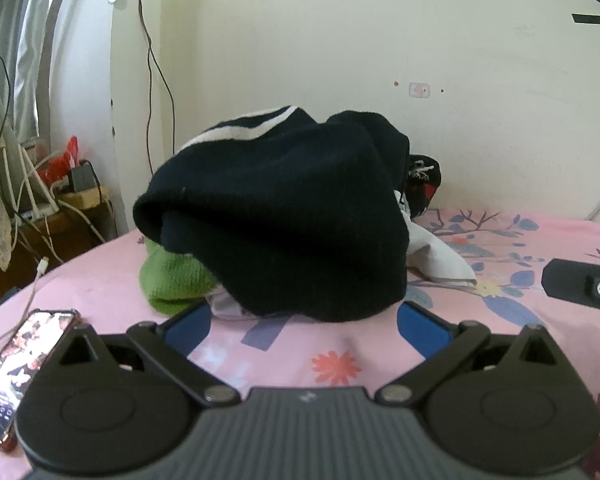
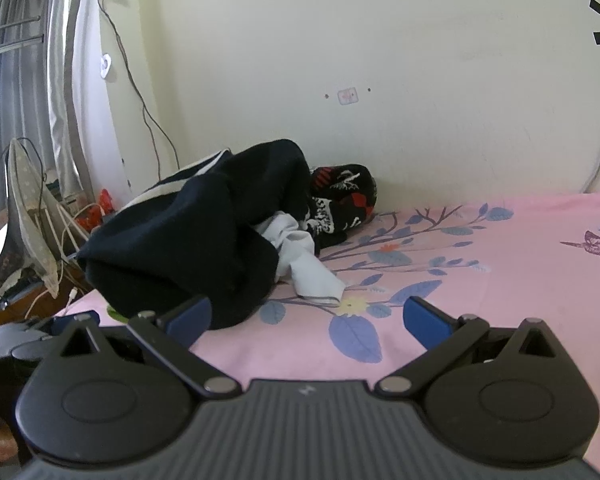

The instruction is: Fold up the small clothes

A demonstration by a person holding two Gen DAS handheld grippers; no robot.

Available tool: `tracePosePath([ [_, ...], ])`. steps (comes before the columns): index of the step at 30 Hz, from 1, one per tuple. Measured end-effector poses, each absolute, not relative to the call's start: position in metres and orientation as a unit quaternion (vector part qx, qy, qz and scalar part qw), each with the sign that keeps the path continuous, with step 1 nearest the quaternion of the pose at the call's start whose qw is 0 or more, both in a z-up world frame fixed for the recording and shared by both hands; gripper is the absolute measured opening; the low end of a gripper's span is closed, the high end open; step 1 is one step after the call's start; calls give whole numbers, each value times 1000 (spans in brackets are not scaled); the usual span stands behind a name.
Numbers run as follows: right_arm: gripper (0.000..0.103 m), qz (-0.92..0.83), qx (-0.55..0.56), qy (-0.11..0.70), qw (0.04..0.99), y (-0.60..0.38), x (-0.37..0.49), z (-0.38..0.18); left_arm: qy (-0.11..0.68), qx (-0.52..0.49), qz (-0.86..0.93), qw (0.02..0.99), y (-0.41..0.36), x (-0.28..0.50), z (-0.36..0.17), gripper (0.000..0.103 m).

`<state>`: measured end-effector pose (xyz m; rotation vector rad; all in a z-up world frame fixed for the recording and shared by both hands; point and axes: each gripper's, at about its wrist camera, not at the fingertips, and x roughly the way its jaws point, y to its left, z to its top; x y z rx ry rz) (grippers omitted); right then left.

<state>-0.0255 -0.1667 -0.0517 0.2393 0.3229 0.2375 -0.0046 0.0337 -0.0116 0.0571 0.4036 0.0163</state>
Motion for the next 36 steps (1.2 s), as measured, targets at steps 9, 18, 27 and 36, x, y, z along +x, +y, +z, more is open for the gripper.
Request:
tracePosePath([
  [9,97,122,125,156,972,-169,-26,-52,181,22,28,983,37,-10,-9,103],
  [18,97,127,128,157,971,-169,-25,-51,179,24,39,983,37,-10,-9,103],
  [27,97,129,130,160,970,-168,-25,-52,190,45,36,980,30,-8,-10,103],
  [36,97,129,146,169,966,-172,-22,-54,186,35,35,981,33,-9,-10,103],
])
